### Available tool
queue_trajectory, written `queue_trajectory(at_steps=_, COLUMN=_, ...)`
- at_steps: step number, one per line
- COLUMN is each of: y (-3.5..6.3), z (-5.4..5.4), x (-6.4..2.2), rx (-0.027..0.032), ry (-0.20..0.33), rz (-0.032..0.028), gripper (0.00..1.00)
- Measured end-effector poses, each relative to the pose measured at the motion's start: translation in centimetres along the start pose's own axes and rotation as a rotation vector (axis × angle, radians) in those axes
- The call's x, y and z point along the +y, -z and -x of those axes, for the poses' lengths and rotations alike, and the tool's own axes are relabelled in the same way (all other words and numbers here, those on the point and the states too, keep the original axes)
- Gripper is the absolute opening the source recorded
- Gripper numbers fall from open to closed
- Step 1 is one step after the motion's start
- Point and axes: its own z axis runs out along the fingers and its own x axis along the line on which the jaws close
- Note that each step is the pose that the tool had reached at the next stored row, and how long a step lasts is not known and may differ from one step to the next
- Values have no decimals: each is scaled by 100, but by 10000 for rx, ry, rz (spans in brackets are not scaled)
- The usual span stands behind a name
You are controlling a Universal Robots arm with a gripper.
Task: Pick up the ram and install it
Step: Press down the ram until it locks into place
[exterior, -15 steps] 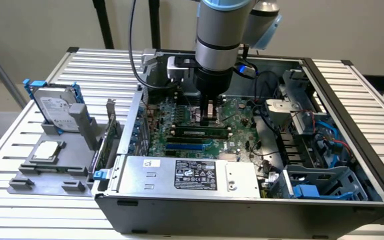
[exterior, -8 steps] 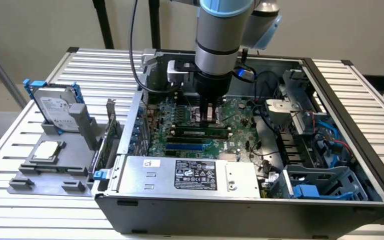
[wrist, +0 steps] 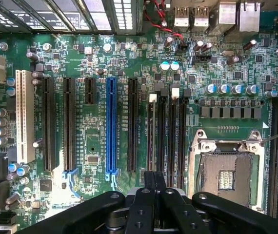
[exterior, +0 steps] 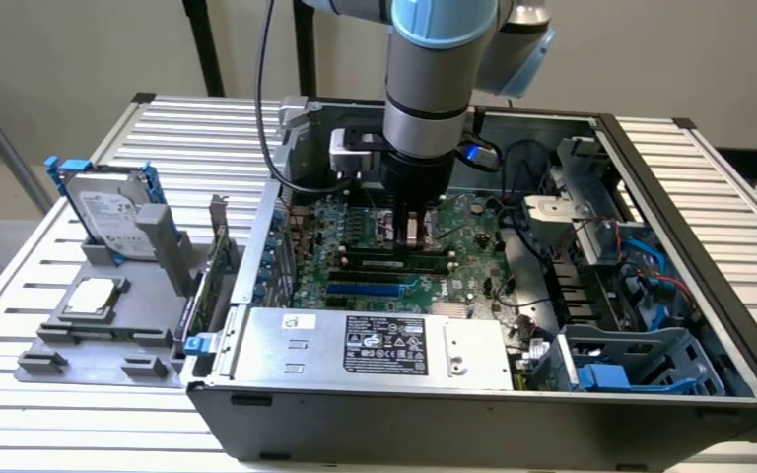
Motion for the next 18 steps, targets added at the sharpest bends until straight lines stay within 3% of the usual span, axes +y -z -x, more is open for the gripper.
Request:
queue_trajectory(at_steps=3, y=-1, z=-5, x=2, rx=20, ry=-1, rz=9, gripper=11)
queue_trajectory(at_steps=4, y=25, z=1, x=1, rx=-15, ry=-1, rz=2, gripper=11)
queue_trajectory(at_steps=10, y=284, z=9, x=-17, rx=-19, ry=-1, rz=28, gripper=11)
queue_trajectory(at_steps=18, y=287, z=9, x=-20, rx=-21, ry=-1, rz=36, gripper=11)
